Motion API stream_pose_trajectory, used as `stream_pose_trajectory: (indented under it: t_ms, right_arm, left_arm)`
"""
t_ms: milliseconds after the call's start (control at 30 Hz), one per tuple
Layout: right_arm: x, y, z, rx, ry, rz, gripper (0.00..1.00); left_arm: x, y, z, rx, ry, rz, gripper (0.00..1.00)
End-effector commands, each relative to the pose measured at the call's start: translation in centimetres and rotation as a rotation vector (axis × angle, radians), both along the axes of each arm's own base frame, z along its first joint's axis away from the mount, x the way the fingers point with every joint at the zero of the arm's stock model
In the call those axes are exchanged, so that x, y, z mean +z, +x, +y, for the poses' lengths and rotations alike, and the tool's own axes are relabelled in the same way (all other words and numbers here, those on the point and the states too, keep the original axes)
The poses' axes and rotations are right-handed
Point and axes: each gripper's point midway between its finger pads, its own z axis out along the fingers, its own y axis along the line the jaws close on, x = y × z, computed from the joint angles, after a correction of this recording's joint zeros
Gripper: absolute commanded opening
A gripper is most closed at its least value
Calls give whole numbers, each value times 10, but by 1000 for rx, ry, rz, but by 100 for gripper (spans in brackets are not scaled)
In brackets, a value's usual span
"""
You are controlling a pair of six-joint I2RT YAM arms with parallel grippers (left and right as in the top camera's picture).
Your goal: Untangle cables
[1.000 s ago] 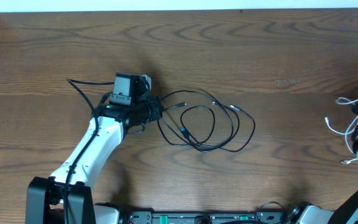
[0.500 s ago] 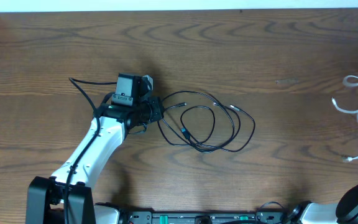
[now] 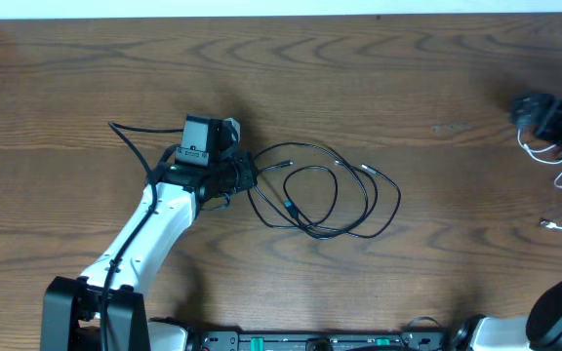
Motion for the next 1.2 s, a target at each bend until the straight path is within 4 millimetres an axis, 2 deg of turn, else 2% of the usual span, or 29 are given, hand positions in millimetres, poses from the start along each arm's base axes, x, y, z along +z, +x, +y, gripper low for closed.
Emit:
stream_pose_trajectory:
  t_ms: [0,67,100,167,200,267,333,467,567,667,700,767,800,833,900,933,967,1033,1067,1100,1167]
  right_arm:
    - [-18,-2,55,203,-71,55,99]
    - [-28,-7,81,312,-115,86,99]
    - [-34,-10,99,392,-136,98,99]
    - [-51,-21,148,580,-158,137,99]
    - [-56,-24,161,625,-159,149,99]
    - [-68,-30,191,717,-161,171,99]
    - [-85,-35,223,811,-164,190,99]
    - [-107,-41,257,902,-167,209,99]
    - [-119,-42,275,946,-173,204,99]
    - [-125,-34,289,971,-184,162,99]
    - [-126,-30,295,980,-192,135,91]
    - [-124,-24,299,979,-197,102,63]
    - [-121,-18,302,974,-202,72,27]
    - [-118,-14,303,964,-203,57,1]
    - [-115,-4,295,888,-208,63,1]
    - [-113,3,287,838,-224,67,1]
    - [-108,11,276,779,-245,66,1]
    - [-90,25,254,702,-282,37,1]
    - [-78,31,242,666,-299,13,1]
    - [-64,38,230,628,-315,-18,1]
    - [-18,56,195,489,-335,-111,1]
  left_arm:
    - [6,2,0,-11,13,-27,7]
    - [6,2,0,-11,13,-27,7]
    - [6,2,0,-11,13,-27,7]
    - [6,2,0,-11,13,-27,7]
    - [6,2,-1,-16,4,-28,7]
    - [15,4,-13,-54,-61,-51,6]
    - [40,11,-36,-146,-186,-140,7]
    - [77,21,-46,-190,-250,-287,8]
    - [100,20,-46,-197,-259,-357,6]
    - [128,12,-45,-209,-275,-433,7]
    - [139,9,-44,-211,-277,-465,8]
    - [151,6,-42,-208,-277,-501,7]
    - [157,5,-41,-206,-275,-519,7]
    - [160,5,-39,-197,-267,-529,8]
    - [157,6,-35,-180,-250,-524,8]
    - [152,6,-33,-164,-233,-507,9]
    - [147,7,-30,-151,-219,-490,15]
    - [138,7,-26,-132,-195,-461,17]
    - [135,7,-25,-123,-185,-450,17]
    - [132,8,-23,-114,-173,-439,24]
    - [126,8,-19,-98,-153,-422,30]
